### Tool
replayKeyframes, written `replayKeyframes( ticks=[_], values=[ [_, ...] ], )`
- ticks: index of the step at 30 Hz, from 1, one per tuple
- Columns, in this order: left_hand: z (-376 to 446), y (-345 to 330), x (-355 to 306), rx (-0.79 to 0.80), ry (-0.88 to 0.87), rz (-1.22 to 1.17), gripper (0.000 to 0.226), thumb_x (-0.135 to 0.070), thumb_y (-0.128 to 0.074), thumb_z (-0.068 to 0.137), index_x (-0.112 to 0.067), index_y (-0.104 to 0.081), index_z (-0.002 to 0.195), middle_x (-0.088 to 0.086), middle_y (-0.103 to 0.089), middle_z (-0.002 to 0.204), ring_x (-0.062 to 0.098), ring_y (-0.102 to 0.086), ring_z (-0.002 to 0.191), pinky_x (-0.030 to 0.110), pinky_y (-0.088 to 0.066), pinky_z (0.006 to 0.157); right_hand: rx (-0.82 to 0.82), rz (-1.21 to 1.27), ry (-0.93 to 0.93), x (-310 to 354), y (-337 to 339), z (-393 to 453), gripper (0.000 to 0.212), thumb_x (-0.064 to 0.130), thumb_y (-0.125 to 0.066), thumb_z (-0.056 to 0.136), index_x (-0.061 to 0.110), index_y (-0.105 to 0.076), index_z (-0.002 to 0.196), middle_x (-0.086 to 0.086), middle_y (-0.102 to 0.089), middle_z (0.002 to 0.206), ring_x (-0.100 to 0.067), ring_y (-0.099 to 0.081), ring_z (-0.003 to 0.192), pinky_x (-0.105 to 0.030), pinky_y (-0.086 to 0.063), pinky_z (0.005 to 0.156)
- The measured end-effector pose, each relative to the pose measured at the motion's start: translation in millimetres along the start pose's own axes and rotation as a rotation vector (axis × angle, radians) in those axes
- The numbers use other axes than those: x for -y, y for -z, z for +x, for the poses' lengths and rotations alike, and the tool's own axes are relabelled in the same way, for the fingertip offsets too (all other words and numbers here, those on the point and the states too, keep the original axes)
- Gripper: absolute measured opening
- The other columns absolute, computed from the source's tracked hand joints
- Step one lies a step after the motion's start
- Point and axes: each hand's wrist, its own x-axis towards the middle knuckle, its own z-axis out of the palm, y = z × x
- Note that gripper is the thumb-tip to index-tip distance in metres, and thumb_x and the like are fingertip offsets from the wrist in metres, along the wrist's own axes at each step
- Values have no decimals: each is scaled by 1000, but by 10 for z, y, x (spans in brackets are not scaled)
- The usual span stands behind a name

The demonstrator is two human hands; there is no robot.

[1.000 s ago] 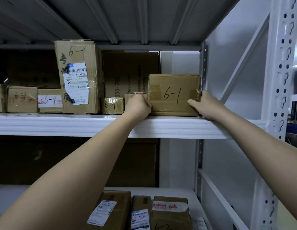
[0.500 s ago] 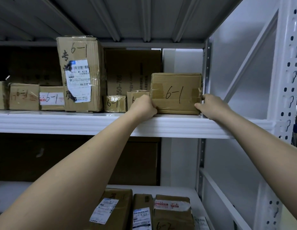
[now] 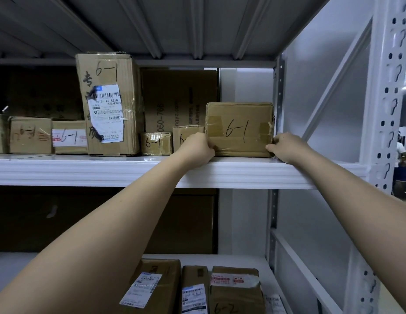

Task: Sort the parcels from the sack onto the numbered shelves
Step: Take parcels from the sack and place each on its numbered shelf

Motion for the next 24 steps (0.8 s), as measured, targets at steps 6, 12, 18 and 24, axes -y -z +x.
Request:
replayKeyframes(
  ticks=[6, 12, 18, 24],
  values=[
    [18, 8, -6, 56, 12, 19, 28, -6, -47, 89, 0, -66, 109, 20, -66, 106, 24, -52, 77, 30, -42, 66, -22, -130, -37, 60, 14, -38, 30, 31, -50, 95, 11, -62, 77, -2, -57, 66, -19, -52, 63, -26, -35, 55],
    [-32, -10, -20, 10, -24, 47, 13, -6, -47, 90, -12, -56, 98, 13, -65, 108, 29, -60, 96, 37, -49, 80, -54, -59, -68, 69, 17, -109, 31, 35, -46, 96, 10, -63, 99, 1, -62, 78, -24, -58, 75, -30, -42, 66],
    [-115, -143, -28, -313, -163, 41, 20, -17, -46, 95, -17, -62, 107, 2, -62, 110, 23, -60, 97, 37, -50, 82, -412, 40, -61, 174, 86, -464, 22, 31, -45, 96, 18, -60, 86, 0, -63, 85, -22, -55, 76, -30, -38, 62],
    [-383, -173, -265, -423, -230, 162, 23, -29, -46, 94, -19, -63, 104, -1, -64, 101, 20, -60, 91, 37, -48, 81, -510, 90, 187, 106, 66, -923, 18, 28, -48, 96, 19, -62, 101, 3, -60, 108, -20, -51, 104, -37, -37, 89]
  ],
)
